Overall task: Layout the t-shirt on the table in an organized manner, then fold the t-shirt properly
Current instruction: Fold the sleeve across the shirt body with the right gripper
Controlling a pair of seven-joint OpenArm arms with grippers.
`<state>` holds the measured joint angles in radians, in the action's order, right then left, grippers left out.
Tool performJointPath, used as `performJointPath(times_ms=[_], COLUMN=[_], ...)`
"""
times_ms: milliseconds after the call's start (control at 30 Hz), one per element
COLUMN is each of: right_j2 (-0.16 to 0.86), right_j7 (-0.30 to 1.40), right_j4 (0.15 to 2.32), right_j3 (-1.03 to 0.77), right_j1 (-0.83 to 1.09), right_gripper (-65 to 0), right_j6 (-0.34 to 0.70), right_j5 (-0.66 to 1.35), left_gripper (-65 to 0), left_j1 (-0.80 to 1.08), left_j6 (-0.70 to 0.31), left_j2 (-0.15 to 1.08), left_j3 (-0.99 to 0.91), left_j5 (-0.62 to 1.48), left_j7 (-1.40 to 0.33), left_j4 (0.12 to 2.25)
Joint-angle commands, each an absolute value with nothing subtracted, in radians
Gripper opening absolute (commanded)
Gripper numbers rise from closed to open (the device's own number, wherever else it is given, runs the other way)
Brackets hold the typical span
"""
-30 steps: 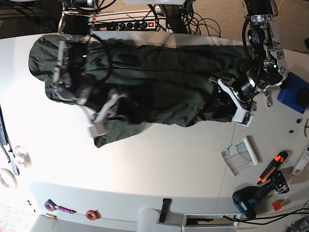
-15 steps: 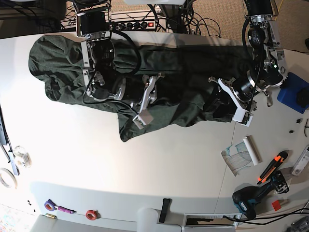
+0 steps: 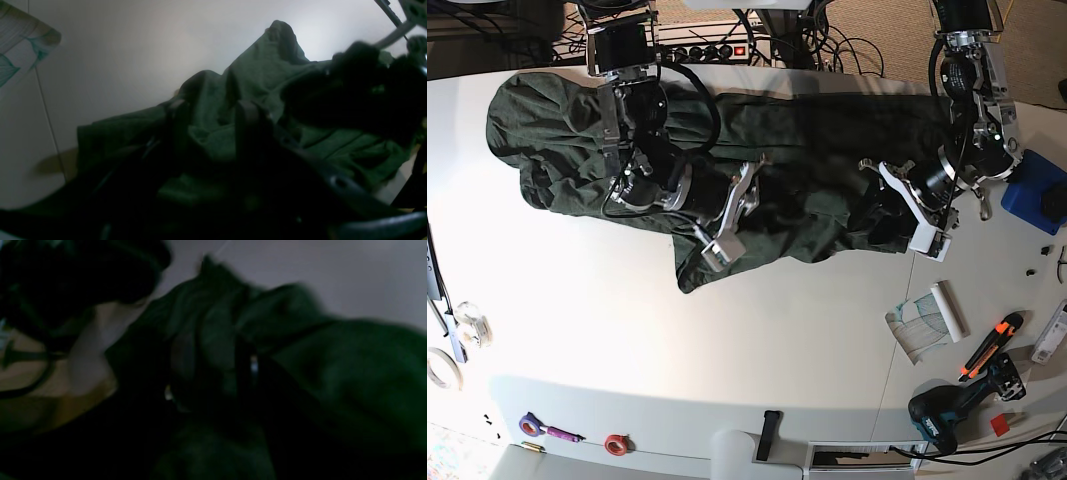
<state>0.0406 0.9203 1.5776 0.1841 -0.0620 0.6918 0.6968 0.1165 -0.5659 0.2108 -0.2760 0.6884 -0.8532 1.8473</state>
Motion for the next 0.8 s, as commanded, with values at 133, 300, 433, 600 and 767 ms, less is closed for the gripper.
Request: performJointPath(times_ms=[133, 300, 433, 600, 767], right_j2=[0.014, 0.009, 0.009, 0.017, 0.017], right_j7=[0.832, 0.801, 0.751, 0.687, 0.665], right_j4=[1.596, 1.596, 1.595, 1.551, 1.423], right_j3=[0.073, -0.070, -0.176, -0.262, -0.263], right_j1=[-0.113, -0.149, -0.163, -0.164, -0.165], right_gripper=[-44.4, -44.4, -44.4, -44.4, -44.4], right_j6=[0.673, 0.534, 0.473, 0.466, 0.467], right_j5=[0.570, 0.461, 0.382, 0.332, 0.375], left_gripper=[-40.3, -40.3, -40.3, -40.3, -40.3], left_j1=[0.105, 0.105, 0.105, 0.105, 0.104], left_j6=[-0.569, -0.569, -0.569, -0.569, -0.569], left_j2=[0.216, 0.216, 0.216, 0.216, 0.216], left_j3=[-0.278, -0.278, -0.278, -0.278, -0.278], left_j5=[0.706, 0.707, 0.707, 0.710, 0.710], left_j7=[-0.831, -0.830, -0.830, -0.827, -0.802], left_j4=[1.863, 1.863, 1.863, 1.863, 1.863])
